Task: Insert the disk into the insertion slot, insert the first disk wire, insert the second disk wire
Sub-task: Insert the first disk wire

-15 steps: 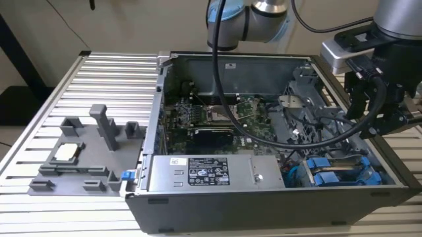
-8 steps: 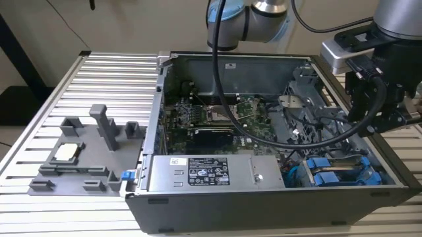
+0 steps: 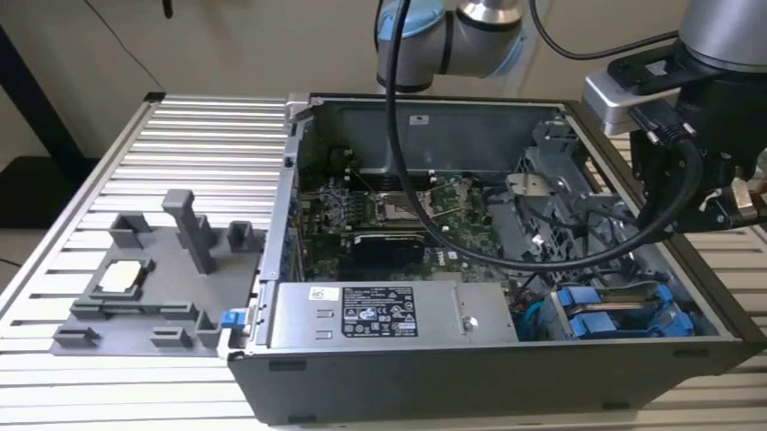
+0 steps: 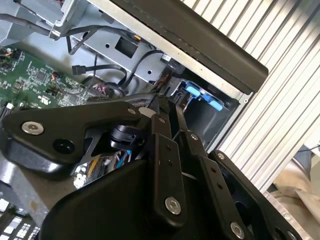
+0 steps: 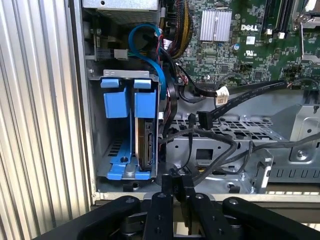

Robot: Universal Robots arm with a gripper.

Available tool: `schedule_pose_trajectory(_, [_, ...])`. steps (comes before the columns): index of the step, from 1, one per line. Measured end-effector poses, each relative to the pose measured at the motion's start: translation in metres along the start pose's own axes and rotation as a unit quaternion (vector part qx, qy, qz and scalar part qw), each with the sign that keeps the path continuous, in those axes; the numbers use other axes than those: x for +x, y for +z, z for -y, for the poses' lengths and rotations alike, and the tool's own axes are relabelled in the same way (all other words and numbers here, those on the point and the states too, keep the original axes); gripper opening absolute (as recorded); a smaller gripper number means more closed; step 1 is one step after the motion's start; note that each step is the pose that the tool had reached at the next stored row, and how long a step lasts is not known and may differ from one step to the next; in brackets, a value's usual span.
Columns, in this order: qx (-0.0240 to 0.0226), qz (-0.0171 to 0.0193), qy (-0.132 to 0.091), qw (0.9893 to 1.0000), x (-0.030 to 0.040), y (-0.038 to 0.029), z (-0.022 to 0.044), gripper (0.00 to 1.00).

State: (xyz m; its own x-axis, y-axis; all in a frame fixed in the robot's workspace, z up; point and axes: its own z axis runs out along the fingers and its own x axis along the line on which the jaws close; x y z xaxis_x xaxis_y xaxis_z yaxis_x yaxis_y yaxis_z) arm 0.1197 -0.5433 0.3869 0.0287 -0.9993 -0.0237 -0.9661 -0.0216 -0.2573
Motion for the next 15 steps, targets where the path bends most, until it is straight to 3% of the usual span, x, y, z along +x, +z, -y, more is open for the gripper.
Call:
schedule_pose_trajectory(9, [0.0000,-0.0007,0.000,1.0000,-0.0001,0.0002,0.0000,0.19])
schedule_pose_trajectory(12, [-0.0059,-0.0055,-0.001,1.0000,0.0002,0.0016,0.0031,0.19])
schedule_pose_trajectory(15, [-0.0163,-0.0091,-0.002,0.9998,0.0010,0.0036,0.0093,0.19])
